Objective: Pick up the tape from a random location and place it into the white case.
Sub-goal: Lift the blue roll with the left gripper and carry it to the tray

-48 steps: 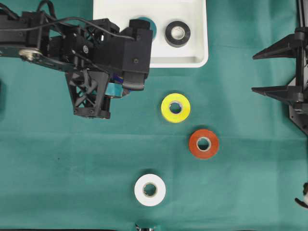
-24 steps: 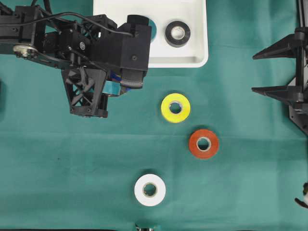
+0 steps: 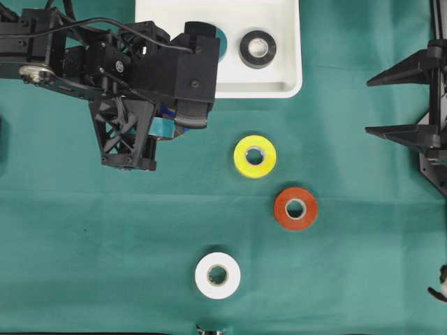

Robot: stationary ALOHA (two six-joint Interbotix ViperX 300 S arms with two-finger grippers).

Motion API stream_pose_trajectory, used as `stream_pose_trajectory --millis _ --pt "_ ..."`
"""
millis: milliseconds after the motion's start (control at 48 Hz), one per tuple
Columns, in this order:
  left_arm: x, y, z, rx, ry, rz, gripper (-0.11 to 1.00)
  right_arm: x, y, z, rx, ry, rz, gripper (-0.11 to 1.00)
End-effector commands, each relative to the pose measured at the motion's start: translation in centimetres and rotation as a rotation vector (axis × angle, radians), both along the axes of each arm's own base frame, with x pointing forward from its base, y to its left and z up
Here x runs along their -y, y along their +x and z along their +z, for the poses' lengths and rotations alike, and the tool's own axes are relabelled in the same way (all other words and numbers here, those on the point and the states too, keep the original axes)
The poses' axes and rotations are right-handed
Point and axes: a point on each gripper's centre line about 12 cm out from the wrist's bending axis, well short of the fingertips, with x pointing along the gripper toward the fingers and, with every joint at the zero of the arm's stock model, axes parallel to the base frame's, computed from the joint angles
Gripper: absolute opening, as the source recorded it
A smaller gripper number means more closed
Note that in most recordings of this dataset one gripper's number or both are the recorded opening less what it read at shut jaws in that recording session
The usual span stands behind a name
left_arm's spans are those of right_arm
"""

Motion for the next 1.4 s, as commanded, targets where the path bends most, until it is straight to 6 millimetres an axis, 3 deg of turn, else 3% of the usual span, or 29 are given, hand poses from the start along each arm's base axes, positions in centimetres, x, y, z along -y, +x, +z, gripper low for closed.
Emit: stream_pose_trajectory --millis 0,375,1064,1376 --pt "0.0 -0.4 2.0 0.060 0.001 0.000 0.23 0.0 0.3 0.7 0.015 -0.002 0.000 0.85" --pt "-1.1 -0.2 2.0 0.074 0.002 0.029 0.23 0.0 0.3 0.7 0.015 -0.002 0.000 0.85" --pt "-10.8 -1.8 0.5 0.033 0.009 0.286 0.23 0.1 0.2 0.7 0.008 -0.006 -0.002 0.85" --pt "-11.6 -2.1 0.6 0.034 0.010 0.308 0.23 0.1 0.2 0.6 0.005 -0.006 -0.002 0.85"
